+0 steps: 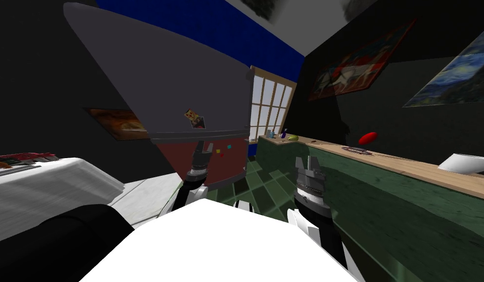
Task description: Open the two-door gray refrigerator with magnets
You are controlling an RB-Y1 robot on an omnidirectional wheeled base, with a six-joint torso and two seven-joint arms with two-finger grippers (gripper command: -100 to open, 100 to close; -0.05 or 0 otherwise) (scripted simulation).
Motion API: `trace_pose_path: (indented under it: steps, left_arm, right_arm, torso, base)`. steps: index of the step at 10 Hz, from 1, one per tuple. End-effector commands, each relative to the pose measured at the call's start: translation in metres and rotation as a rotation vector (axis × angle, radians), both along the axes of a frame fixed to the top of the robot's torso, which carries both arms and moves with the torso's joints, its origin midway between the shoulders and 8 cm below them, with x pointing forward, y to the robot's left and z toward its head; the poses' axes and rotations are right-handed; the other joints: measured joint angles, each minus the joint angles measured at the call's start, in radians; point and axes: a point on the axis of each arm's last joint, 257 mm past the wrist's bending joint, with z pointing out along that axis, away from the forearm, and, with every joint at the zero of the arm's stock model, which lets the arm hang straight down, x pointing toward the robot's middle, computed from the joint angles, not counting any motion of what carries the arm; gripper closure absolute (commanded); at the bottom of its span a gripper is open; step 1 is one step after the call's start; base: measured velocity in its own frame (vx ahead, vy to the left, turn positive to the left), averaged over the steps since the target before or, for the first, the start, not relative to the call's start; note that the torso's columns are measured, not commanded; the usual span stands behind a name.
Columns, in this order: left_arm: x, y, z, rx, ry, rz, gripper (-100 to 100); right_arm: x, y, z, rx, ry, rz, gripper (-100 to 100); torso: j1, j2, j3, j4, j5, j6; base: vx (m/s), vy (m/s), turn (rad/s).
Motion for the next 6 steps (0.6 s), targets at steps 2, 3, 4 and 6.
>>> trace_pose_path:
  steps: [2,3,4,6]
  left_arm:
    - [0.006,0.002,-0.01,0.068,0.056,-0.033,-100]
    - [0.008,0.006,-0.014,0.083,0.079,-0.04,-100]
    - [0.008,0.005,-0.014,0.093,0.081,-0.044,-100]
    - [0.012,0.013,-0.022,0.127,0.132,-0.061,-100]
  right_arm:
    - [0.0,0.0,0.0,0.0,0.0,0.0,0]
    - [0.0,0.0,0.0,0.0,0.0,0.0,0]
    - [0.0,0.0,0.0,0.0,0.0,0.0,0]
    - [0.0,0.0,0.0,0.0,0.0,0.0,0]
  torso:
    - [0.001,0.002,0.001,0.001,0.0,0.0]
    - [0.0,0.003,0.002,0.001,0.0,0.0]
    - [0.0,0.002,0.001,0.001,0.0,0.0]
    - [0.0,0.001,0.0,0.001,0.0,0.0]
  base:
    - [0.049,-0.022,0.023]
    - [0.069,-0.036,0.042]
    - [0.059,-0.025,0.022]
    - [0.087,-0.029,0.046]
